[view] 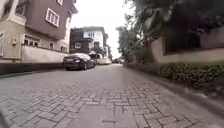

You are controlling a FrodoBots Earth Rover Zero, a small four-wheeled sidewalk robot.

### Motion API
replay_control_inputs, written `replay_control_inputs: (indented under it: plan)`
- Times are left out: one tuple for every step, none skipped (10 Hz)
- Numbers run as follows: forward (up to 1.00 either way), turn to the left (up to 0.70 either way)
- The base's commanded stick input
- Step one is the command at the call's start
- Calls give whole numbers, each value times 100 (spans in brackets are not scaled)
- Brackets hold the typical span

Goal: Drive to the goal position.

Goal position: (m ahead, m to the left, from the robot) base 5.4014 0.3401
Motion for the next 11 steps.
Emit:
replay_control_inputs:
  plan:
    - [70, 0]
    - [70, 0]
    - [70, 0]
    - [70, 0]
    - [70, 0]
    - [70, 0]
    - [70, 0]
    - [70, 0]
    - [70, 0]
    - [70, 0]
    - [70, 0]
